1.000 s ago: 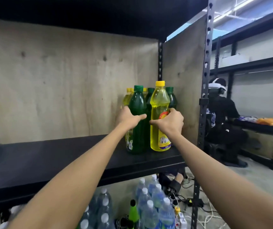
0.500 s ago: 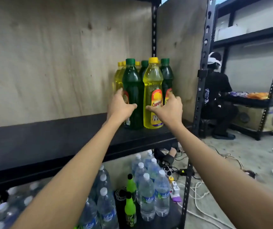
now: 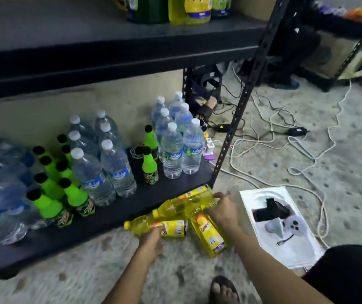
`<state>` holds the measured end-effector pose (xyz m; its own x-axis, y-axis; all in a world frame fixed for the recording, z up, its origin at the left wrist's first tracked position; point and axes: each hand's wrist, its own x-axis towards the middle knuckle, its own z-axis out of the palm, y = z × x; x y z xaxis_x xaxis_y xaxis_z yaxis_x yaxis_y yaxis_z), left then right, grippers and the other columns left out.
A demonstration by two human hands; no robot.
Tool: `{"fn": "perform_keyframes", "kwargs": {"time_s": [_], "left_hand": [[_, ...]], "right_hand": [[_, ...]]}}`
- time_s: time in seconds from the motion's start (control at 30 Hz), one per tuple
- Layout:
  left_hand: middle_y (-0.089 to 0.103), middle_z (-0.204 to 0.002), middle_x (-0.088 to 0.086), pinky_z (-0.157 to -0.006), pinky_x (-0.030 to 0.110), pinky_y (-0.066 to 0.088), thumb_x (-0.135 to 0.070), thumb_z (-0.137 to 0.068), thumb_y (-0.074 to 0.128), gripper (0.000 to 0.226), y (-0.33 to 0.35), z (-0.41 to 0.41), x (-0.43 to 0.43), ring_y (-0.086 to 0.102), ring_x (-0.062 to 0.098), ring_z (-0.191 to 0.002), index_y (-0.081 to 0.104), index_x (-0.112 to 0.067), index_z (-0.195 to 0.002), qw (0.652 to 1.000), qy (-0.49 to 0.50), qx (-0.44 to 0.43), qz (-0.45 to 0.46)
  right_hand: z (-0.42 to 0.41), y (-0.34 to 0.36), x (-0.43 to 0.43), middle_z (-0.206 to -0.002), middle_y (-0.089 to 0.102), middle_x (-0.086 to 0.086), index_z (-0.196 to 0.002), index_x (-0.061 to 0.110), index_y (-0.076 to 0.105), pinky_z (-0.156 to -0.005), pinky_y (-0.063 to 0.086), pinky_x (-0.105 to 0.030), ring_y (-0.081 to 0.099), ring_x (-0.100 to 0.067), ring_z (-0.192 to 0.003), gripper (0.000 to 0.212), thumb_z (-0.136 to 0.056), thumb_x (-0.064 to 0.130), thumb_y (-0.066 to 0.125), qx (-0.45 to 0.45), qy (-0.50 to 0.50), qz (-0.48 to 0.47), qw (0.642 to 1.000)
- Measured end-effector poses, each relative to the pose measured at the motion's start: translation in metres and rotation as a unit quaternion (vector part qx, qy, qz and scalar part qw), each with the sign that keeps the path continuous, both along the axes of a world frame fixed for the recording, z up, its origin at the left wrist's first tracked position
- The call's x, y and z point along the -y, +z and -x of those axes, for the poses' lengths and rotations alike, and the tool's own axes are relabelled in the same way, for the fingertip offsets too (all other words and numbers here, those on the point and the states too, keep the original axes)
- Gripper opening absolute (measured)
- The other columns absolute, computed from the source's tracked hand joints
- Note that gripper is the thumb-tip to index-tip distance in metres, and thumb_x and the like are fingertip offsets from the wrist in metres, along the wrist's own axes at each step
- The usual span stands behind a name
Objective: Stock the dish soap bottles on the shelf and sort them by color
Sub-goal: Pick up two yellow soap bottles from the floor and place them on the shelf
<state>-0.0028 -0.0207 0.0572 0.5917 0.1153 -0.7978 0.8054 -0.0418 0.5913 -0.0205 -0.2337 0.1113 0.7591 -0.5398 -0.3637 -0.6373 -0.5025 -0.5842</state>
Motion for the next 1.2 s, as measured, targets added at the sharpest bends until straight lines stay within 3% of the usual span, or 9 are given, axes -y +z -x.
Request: {"fn": "perform_keyframes", "kwargs": {"time_s": [0.1,0.17,0.33,0.5,0.73,0.9,1.03,1.1,1.2], "left_hand": [[0.047,-0.074,0.010,-0.059,0.031,0.042,-0.017,-0.091,0.068,0.033,-0.046,-0.020,-0.005,0.044,0.021,-0.060,0.058,-0.005,-0.120,0.991,0.097,-0.088,0.036],[0.054,-0.092,0.015,-0.071,0.034,0.047,-0.021,-0.090,0.069,0.050,-0.071,-0.035,-0.001,0.049,0.023,-0.072,0.052,-0.004,-0.134,0.978,0.169,-0.102,0.062],[0.055,-0.131,0.021,-0.079,0.036,0.049,-0.030,-0.093,0.067,0.051,-0.119,-0.056,0.017,0.058,0.036,-0.116,0.050,0.000,-0.131,0.959,0.263,-0.090,0.050],[0.058,-0.128,0.022,-0.092,0.045,0.053,-0.050,-0.084,0.071,0.069,-0.144,-0.063,0.020,0.061,0.036,-0.112,0.053,0.004,-0.122,0.964,0.249,-0.095,-0.022],[0.063,-0.113,0.019,-0.078,0.041,0.054,-0.036,-0.082,0.077,0.058,-0.157,-0.059,0.013,0.065,0.032,-0.095,0.055,0.002,-0.119,0.943,0.313,-0.088,0.076],[0.057,-0.133,0.024,-0.095,0.054,0.052,-0.023,-0.084,0.076,0.063,-0.148,-0.031,0.004,0.058,0.040,-0.121,0.047,0.001,-0.135,0.921,0.353,-0.101,0.128],[0.065,-0.124,0.018,-0.078,0.042,0.054,-0.018,-0.086,0.074,0.050,-0.143,-0.008,-0.014,0.065,0.034,-0.110,0.056,-0.005,-0.131,0.949,0.272,-0.061,0.144],[0.070,-0.115,0.017,-0.067,0.037,0.056,-0.015,-0.084,0.077,0.039,-0.132,-0.001,-0.024,0.069,0.028,-0.093,0.062,-0.005,-0.119,0.970,0.218,0.009,0.107],[0.073,-0.108,0.012,-0.083,0.041,0.058,-0.025,-0.076,0.085,0.040,-0.097,0.004,-0.042,0.070,0.027,-0.096,0.067,-0.010,-0.108,0.992,0.052,0.109,-0.047]], "right_hand": [[-0.031,-0.037,-0.005,-0.131,0.053,-0.011,-0.137,0.025,0.048,-0.100,0.043,-0.037,0.051,-0.034,-0.122,0.071,-0.073,0.034,0.076,-0.040,0.141,0.118,0.982],[-0.058,-0.059,-0.005,-0.138,0.047,-0.008,-0.141,0.027,0.043,-0.106,0.038,-0.040,0.041,-0.034,-0.131,0.072,-0.075,0.029,0.072,-0.044,0.232,0.196,0.952],[-0.095,-0.104,-0.003,-0.138,0.047,-0.007,-0.139,0.024,0.042,-0.112,0.028,-0.043,0.037,-0.032,-0.134,0.066,-0.079,0.017,0.067,-0.062,0.419,0.325,0.846],[-0.099,-0.128,-0.010,-0.128,0.046,-0.010,-0.135,0.015,0.046,-0.096,0.040,-0.043,0.046,-0.034,-0.118,0.059,-0.078,0.007,0.060,-0.060,0.437,0.367,0.819],[-0.101,-0.141,-0.010,-0.127,0.049,-0.009,-0.136,0.014,0.038,-0.098,0.039,-0.042,0.046,-0.032,-0.118,0.066,-0.078,0.014,0.068,-0.068,0.428,0.363,0.825],[-0.099,-0.141,-0.023,-0.126,0.045,-0.011,-0.131,0.012,0.044,-0.092,0.040,-0.043,0.044,-0.032,-0.115,0.068,-0.071,0.021,0.074,-0.110,0.428,0.397,0.804],[-0.076,-0.145,-0.033,-0.132,0.052,-0.013,-0.132,0.012,0.039,-0.096,0.045,-0.047,0.054,-0.035,-0.118,0.061,-0.080,0.021,0.069,-0.159,0.409,0.335,0.834],[-0.058,-0.142,-0.036,-0.123,0.058,-0.010,-0.126,0.012,0.041,-0.090,0.049,-0.044,0.061,-0.033,-0.112,0.063,-0.080,0.039,0.073,-0.159,0.391,0.314,0.850],[-0.028,-0.125,-0.038,-0.114,0.063,-0.009,-0.120,0.013,0.045,-0.080,0.052,-0.040,0.065,-0.033,-0.106,0.076,-0.063,0.048,0.082,-0.150,0.324,0.246,0.901]]}}
